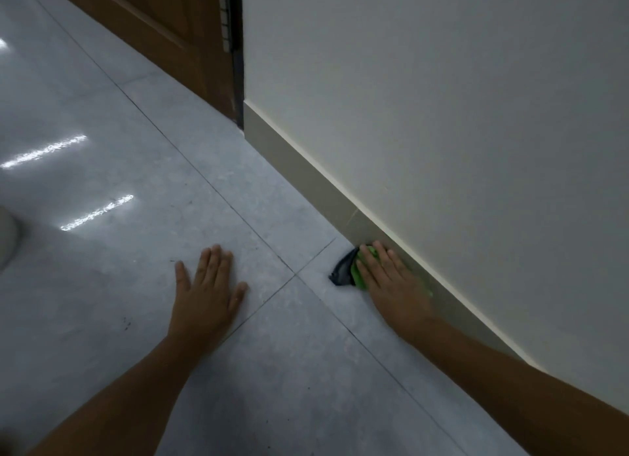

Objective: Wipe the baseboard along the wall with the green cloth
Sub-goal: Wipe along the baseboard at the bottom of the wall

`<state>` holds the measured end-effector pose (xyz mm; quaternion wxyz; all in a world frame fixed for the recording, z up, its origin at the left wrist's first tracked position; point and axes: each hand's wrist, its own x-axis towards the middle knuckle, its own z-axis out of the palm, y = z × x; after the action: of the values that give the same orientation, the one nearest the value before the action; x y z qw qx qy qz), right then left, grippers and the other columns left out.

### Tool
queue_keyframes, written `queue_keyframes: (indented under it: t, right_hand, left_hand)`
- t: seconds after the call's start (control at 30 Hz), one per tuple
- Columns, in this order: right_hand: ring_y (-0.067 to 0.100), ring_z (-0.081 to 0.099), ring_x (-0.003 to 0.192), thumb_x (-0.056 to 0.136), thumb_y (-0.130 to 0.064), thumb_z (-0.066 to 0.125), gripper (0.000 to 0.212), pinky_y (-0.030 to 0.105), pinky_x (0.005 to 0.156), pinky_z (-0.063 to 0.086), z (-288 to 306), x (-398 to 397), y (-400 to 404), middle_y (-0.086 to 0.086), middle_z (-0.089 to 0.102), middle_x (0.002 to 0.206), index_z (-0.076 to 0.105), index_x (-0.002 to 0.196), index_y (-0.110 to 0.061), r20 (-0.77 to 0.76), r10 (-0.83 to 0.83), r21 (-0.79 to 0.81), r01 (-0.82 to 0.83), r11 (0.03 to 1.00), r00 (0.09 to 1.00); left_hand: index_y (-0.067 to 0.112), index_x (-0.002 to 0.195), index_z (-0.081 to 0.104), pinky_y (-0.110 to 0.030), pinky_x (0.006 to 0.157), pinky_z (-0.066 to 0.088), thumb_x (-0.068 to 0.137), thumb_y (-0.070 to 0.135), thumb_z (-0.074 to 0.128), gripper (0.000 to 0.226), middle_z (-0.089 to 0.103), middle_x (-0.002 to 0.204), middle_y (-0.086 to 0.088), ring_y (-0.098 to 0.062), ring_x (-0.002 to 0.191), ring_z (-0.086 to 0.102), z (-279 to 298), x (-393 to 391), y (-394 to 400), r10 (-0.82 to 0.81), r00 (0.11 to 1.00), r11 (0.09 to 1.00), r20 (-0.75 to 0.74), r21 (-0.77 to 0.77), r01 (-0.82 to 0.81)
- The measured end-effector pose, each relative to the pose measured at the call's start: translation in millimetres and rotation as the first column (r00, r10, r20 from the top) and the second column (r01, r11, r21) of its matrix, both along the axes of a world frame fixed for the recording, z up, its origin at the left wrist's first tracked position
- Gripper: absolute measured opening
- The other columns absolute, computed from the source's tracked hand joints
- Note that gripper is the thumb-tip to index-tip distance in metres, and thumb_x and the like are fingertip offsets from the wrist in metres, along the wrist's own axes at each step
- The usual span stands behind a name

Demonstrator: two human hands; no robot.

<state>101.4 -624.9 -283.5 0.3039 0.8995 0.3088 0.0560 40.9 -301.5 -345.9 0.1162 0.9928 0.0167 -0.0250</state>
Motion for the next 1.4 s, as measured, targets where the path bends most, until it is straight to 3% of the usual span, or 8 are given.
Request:
queue_keyframes:
  t: [0.17,0.3,0.43,0.57,0.7,0.93,1.23,1.4]
  right_hand:
    - [0.042,0.046,0.126,0.077,-0.009,0.046,0.054,0.050,0.107,0.029,-2,27,41,0.020,0.051,0.136,0.052,0.131,-0.003,-0.176,-0.021,0.221,0.060,0.974,0.984]
    - [0.037,0.038,0.131,0.081,0.001,0.050,0.067,0.046,0.111,0.028,4,53,100,0.016,0.042,0.145,0.031,0.145,-0.007,-0.400,-0.062,0.457,0.258,0.851,0.914]
    - [0.038,0.040,0.125,0.076,0.008,0.051,0.068,0.045,0.097,0.042,0,28,99,0.017,0.041,0.145,0.040,0.140,-0.010,-0.508,-0.072,0.460,0.341,0.820,0.858]
    - [0.029,0.060,0.105,0.072,-0.003,0.051,0.054,0.035,0.078,0.054,-5,-34,61,0.008,0.062,0.124,0.059,0.124,-0.016,-0.497,-0.056,0.511,0.344,0.787,0.866]
    - [0.026,0.060,0.106,0.083,-0.019,0.043,0.045,0.036,0.088,0.051,-13,-32,57,0.006,0.062,0.124,0.058,0.125,-0.017,-0.472,-0.009,0.525,0.290,0.800,0.882]
    - [0.031,0.030,0.127,0.097,-0.039,0.034,0.055,0.043,0.104,0.026,-11,59,114,0.010,0.011,0.158,0.019,0.149,-0.027,-0.495,-0.262,0.366,0.472,0.802,0.829]
    - [0.032,0.062,0.085,0.070,-0.017,0.072,0.059,0.042,0.065,0.051,-10,-31,34,0.017,0.063,0.120,0.056,0.126,-0.007,-0.337,-0.488,0.318,0.585,0.746,0.805]
    - [0.033,0.060,0.080,0.074,-0.008,0.049,0.047,0.041,0.063,0.050,-20,-12,57,0.016,0.063,0.104,0.056,0.120,-0.004,-0.273,-0.563,0.384,0.625,0.680,0.780]
  left_hand:
    - [0.007,0.149,0.003,-0.050,0.116,-0.010,0.090,0.058,0.001,0.078,-0.001,0.158,-0.010,-0.021,0.145,-0.008,0,7,-9,0.040,0.998,0.999,-0.044,-0.035,-0.041]
    - [0.010,0.148,-0.003,-0.049,0.116,-0.010,0.091,0.057,0.000,0.075,-0.008,0.157,-0.009,-0.022,0.145,-0.012,3,9,-16,0.034,0.997,0.999,-0.072,-0.039,-0.037]
    - [0.011,0.148,-0.005,-0.048,0.117,-0.009,0.089,0.058,-0.003,0.076,-0.010,0.157,-0.009,-0.022,0.144,-0.014,5,8,-13,0.047,0.994,0.997,-0.102,-0.052,-0.052]
    - [0.010,0.148,-0.002,-0.046,0.117,-0.009,0.087,0.058,-0.004,0.078,-0.008,0.157,-0.010,-0.022,0.144,-0.013,7,20,-8,0.035,0.995,0.997,-0.091,-0.069,-0.041]
    - [0.011,0.148,-0.006,-0.044,0.116,-0.012,0.088,0.056,-0.006,0.075,-0.011,0.157,-0.009,-0.020,0.144,-0.016,6,33,-8,0.041,0.996,0.997,-0.083,-0.058,-0.046]
    - [0.012,0.150,-0.002,-0.044,0.117,-0.010,0.091,0.056,-0.001,0.074,-0.010,0.157,-0.008,-0.020,0.145,-0.015,3,33,-8,0.020,0.996,0.996,-0.082,-0.089,-0.027]
    - [0.008,0.150,0.009,-0.048,0.118,-0.001,0.096,0.052,0.009,0.070,0.003,0.158,-0.010,-0.023,0.146,-0.003,-2,32,-9,0.025,0.999,0.995,-0.032,-0.093,-0.028]
    - [0.007,0.150,0.012,-0.049,0.117,0.001,0.097,0.051,0.011,0.069,0.005,0.158,-0.011,-0.023,0.147,0.000,-3,31,-9,0.019,1.000,0.995,-0.025,-0.097,-0.021]
